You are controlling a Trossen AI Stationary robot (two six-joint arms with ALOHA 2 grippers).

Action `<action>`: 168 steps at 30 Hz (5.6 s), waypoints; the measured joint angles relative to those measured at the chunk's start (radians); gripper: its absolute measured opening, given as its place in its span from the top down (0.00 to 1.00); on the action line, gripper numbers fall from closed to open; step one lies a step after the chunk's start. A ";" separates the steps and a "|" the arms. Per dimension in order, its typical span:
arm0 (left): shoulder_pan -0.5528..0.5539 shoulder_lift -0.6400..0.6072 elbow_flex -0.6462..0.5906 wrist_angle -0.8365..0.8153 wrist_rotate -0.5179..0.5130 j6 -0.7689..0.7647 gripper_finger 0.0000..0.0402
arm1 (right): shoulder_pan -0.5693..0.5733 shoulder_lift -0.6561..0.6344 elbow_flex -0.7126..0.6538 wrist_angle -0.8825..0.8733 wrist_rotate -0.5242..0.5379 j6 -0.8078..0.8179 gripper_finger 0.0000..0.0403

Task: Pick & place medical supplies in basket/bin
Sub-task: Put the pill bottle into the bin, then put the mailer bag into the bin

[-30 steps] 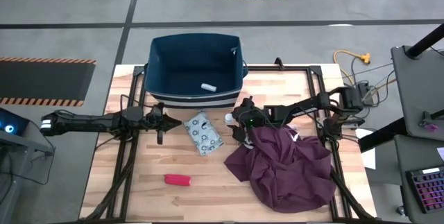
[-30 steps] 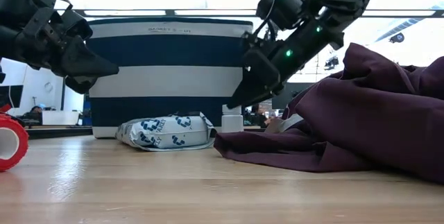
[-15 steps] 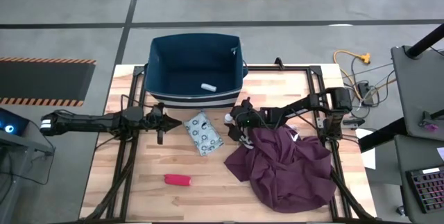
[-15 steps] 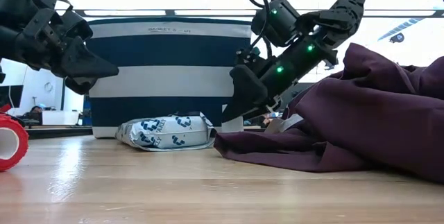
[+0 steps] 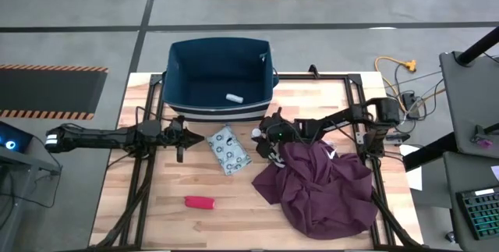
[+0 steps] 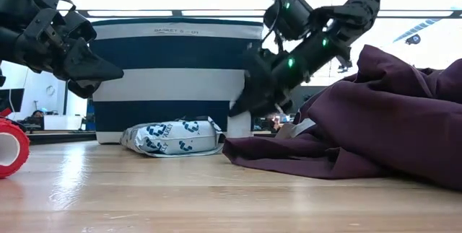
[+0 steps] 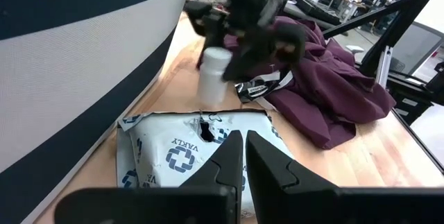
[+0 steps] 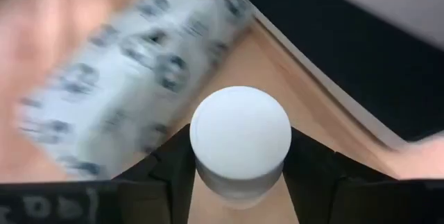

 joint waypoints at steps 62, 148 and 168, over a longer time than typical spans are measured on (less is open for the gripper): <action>0.000 0.002 -0.001 -0.001 0.000 0.000 1.00 | -0.351 0.565 1.325 -0.764 -0.136 -0.151 0.56; 0.000 0.000 0.000 -0.001 0.000 0.000 1.00 | 0.260 0.066 0.885 -1.169 0.076 0.459 0.19; 0.000 0.001 0.000 0.000 0.000 0.000 1.00 | 0.107 0.067 0.277 -0.199 0.188 0.374 0.19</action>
